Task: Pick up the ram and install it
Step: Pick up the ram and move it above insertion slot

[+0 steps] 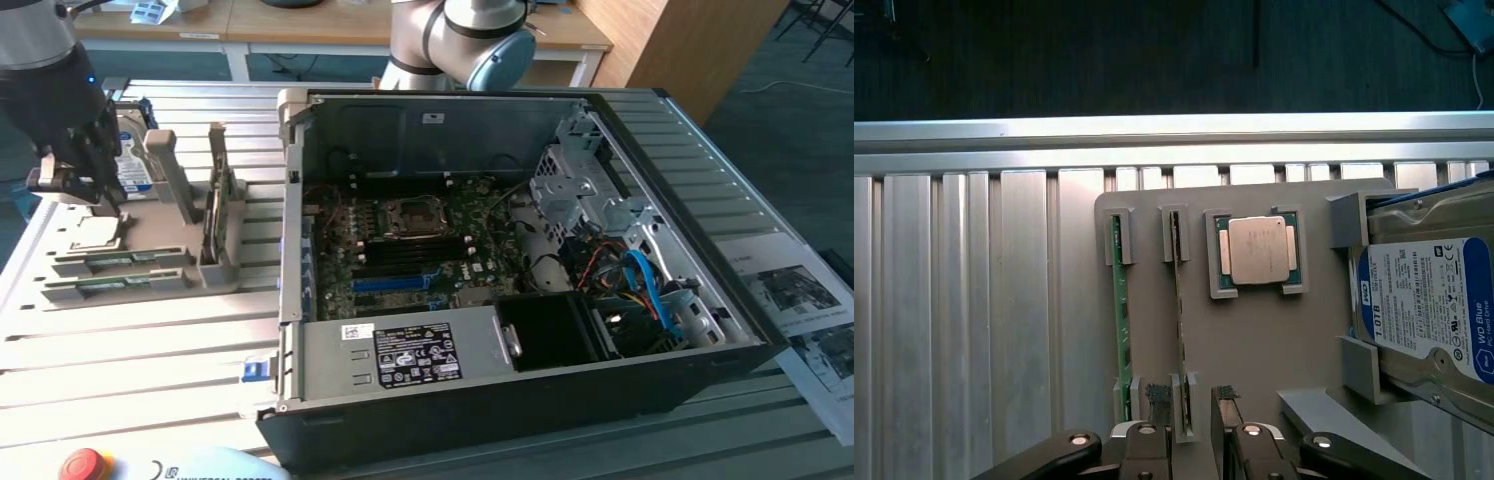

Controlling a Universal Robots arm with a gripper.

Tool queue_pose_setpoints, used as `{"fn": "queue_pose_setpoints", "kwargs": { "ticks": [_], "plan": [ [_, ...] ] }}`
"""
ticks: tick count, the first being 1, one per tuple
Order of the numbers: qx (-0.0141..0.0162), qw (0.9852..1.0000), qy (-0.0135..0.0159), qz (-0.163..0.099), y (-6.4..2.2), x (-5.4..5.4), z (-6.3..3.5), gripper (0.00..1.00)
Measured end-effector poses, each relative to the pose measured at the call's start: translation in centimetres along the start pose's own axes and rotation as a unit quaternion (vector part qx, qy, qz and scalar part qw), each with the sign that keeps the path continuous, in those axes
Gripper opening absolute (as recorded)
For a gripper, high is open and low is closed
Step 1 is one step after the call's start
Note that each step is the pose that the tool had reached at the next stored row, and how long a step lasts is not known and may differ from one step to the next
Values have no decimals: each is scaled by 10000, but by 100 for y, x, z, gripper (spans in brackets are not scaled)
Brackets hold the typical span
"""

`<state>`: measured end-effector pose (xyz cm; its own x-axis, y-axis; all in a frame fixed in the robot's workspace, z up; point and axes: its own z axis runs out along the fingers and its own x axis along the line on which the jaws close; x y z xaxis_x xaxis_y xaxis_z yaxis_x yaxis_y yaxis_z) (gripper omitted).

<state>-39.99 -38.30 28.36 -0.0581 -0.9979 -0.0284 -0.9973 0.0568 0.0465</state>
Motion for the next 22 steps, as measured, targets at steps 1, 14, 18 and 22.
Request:
{"fn": "queue_pose_setpoints", "kwargs": {
  "ticks": [1,14,18,22],
  "plan": [
    [0,10000,0,0,0,0,0,30],
    [0,10000,0,0,0,0,0,30],
    [0,10000,0,0,0,0,0,30],
    [0,10000,0,0,0,0,0,30]
  ]
}}
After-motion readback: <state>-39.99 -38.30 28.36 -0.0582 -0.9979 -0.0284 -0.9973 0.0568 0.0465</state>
